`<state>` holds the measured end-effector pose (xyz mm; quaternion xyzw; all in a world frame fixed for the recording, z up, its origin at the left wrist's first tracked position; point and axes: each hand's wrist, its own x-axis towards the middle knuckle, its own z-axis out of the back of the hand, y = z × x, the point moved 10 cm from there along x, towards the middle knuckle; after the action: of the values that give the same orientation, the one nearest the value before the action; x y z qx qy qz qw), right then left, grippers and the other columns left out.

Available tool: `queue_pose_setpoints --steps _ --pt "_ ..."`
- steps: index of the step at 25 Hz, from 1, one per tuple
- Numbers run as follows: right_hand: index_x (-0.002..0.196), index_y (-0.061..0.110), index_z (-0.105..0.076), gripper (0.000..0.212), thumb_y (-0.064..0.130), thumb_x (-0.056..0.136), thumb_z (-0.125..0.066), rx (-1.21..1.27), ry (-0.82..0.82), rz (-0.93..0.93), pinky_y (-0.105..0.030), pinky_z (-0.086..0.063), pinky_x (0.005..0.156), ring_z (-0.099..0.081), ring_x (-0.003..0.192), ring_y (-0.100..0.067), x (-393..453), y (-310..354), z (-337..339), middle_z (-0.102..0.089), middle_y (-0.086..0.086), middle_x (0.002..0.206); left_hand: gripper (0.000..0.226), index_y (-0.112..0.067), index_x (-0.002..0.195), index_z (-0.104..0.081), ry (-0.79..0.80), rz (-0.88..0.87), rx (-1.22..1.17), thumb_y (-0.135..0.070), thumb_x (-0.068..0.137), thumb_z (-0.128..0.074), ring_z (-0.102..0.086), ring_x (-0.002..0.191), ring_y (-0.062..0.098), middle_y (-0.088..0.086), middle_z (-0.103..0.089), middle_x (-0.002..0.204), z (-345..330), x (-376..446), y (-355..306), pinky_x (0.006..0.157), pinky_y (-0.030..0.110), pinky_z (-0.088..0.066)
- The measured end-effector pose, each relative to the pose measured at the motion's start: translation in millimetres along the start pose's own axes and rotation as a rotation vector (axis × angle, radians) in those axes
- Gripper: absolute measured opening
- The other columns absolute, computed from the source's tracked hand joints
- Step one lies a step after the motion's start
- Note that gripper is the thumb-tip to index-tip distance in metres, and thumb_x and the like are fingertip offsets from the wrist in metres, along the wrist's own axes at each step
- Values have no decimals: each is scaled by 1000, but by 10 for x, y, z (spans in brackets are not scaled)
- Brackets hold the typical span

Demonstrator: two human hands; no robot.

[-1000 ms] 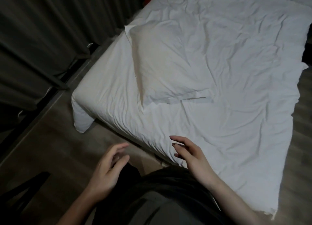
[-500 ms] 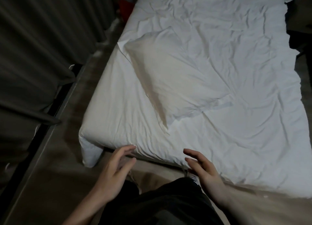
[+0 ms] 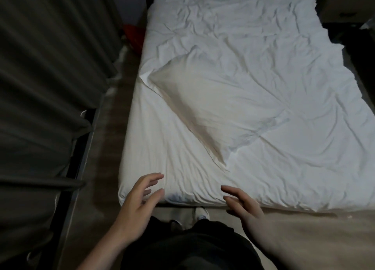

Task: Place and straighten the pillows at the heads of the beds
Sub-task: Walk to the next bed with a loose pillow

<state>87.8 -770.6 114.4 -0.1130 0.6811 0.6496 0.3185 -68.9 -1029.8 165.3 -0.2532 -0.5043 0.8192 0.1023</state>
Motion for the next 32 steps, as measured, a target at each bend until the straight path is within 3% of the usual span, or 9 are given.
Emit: queue_pose_setpoints --steps 2,6,9,12,16,21,26,29,32 --pt "128 42 -71 28 35 101 -68 -17 45 23 -51 -48 115 -67 123 -5 168 195 -257 -77 6 120 29 -35 126 -66 -41 30 -6 -22 100 -65 -56 129 -3 -20 -63 134 219 -50 165 99 13 -45" --pt "130 47 -68 43 55 88 -64 -11 32 72 -49 -48 114 -62 129 0 451 581 -811 -74 14 126 31 -39 125 -66 -26 45 -14 -23 99 -66 -56 128 -3 -18 -65 133 769 116 417 101 15 -45" --pt "125 46 -72 30 42 96 -67 55 -43 73 -52 -48 114 -62 128 -1 688 733 -1313 -75 12 123 34 -44 123 -66 53 37 5 -20 99 -66 -58 126 -3 -21 -64 132 1237 525 622 103 22 -48" --pt "126 40 -72 29 23 104 -64 103 -160 48 -54 -47 115 -64 127 -5 866 775 -1949 -74 12 126 30 -34 126 -66 210 -11 27 -31 97 -66 -59 126 2 -17 -63 133 1712 993 835 102 26 -50" --pt "129 37 -71 32 32 98 -67 223 -310 16 -53 -49 113 -66 124 -8 754 798 -2623 -74 13 126 37 -27 126 -65 398 -119 93 -39 92 -61 -59 126 4 -13 -63 131 2187 1507 768 102 16 -46" --pt "124 34 -75 40 40 86 -66 414 -557 62 -50 -54 107 -68 122 -14 374 601 -2898 -77 8 121 38 -38 121 -64 562 -201 180 -51 86 -57 -61 120 4 -16 -64 122 2285 1887 449 98 16 -47" --pt "121 36 -77 38 41 85 -68 498 -570 16 -48 -54 109 -68 123 -12 481 439 -3076 -77 6 122 24 -33 119 -66 575 -182 227 -24 96 -70 -64 115 3 -10 -66 121 2209 1845 552 103 30 -52" --pt "125 33 -74 42 44 85 -67 486 -556 14 -51 -52 111 -67 124 -9 728 570 -3047 -76 7 123 36 -32 121 -66 574 -169 257 -47 89 -65 -63 117 3 -16 -65 120 2286 1966 594 105 34 -51" --pt "126 42 -72 39 52 89 -66 461 -568 55 -50 -53 110 -64 128 -5 997 836 -2914 -72 14 131 39 -38 124 -66 600 -178 282 -52 87 -61 -62 121 5 -16 -64 127 2387 2253 539 107 39 -49"
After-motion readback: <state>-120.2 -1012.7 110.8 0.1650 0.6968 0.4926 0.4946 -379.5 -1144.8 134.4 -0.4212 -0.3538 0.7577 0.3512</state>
